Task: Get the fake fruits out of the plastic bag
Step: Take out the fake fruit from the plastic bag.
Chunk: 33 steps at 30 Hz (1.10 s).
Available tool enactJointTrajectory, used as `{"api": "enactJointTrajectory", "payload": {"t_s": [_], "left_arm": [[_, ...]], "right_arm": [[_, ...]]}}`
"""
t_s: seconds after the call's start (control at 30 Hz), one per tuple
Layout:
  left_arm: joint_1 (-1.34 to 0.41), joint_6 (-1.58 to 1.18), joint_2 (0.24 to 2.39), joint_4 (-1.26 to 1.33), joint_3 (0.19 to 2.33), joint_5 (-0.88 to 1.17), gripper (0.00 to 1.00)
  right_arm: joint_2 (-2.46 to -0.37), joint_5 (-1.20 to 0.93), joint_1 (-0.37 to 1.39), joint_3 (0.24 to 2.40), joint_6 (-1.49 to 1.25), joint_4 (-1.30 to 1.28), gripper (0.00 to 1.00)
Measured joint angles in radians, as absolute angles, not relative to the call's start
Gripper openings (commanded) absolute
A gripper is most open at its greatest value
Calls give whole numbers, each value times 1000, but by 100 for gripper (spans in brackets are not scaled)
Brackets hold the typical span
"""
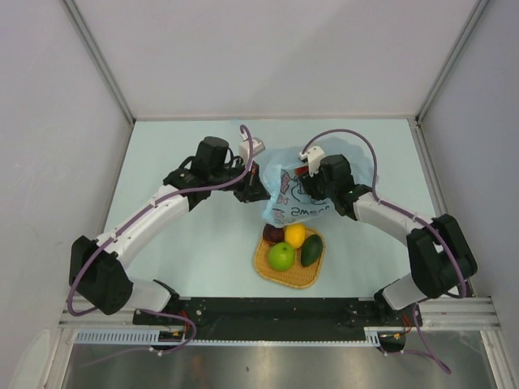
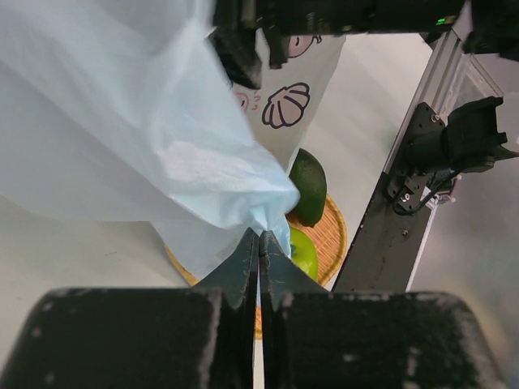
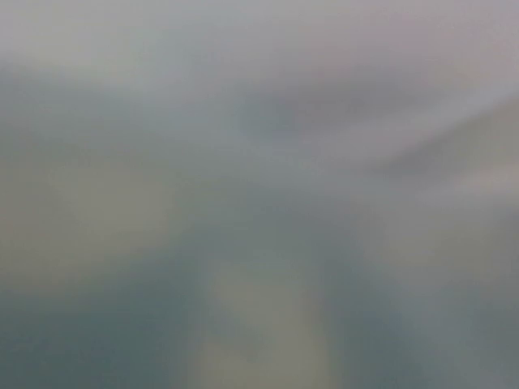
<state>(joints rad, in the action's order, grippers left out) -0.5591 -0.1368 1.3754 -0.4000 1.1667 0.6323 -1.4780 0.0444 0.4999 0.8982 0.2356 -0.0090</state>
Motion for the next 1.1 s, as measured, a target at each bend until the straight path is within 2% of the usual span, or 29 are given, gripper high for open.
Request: {"api": "enactJointTrajectory", "payload": {"t_s": [0.3, 0.67, 0.77, 0.83, 0.9, 0.93, 0.97, 1.0, 1.03, 1.1], "left_arm": [[-559, -123, 1372, -390, 1167, 630, 0], [-559, -112, 1372, -384, 1167, 621, 0], [-559, -107, 1372, -384, 1167, 614, 0], [-559, -104, 1372, -384, 1167, 609, 0], [-559, -104, 1372, -383, 1167, 605, 0], [-559, -104, 1372, -383, 1167, 605, 0], [-559, -104, 1372, -383, 1167, 604, 0], [-559, -104, 1372, -383, 1167, 604, 0], [-559, -104, 1372, -383, 1167, 604, 0], [-559, -104, 1372, -382, 1167, 604, 0]], "right_arm": [[-1673, 43, 473, 934, 238, 76, 59], [-1848, 76, 461, 1077, 267, 141, 65], [-1879, 79, 459, 1114, 273, 136, 57], [-1889, 78, 458, 1131, 276, 131, 56], [-1890, 77, 458, 1134, 274, 123, 60], [-1890, 75, 458, 1135, 274, 120, 64], [-1890, 74, 456, 1136, 269, 113, 73], [-1890, 72, 455, 1136, 261, 101, 77], [-1890, 68, 453, 1136, 252, 88, 79], [-1890, 65, 447, 1140, 239, 70, 77]]}}
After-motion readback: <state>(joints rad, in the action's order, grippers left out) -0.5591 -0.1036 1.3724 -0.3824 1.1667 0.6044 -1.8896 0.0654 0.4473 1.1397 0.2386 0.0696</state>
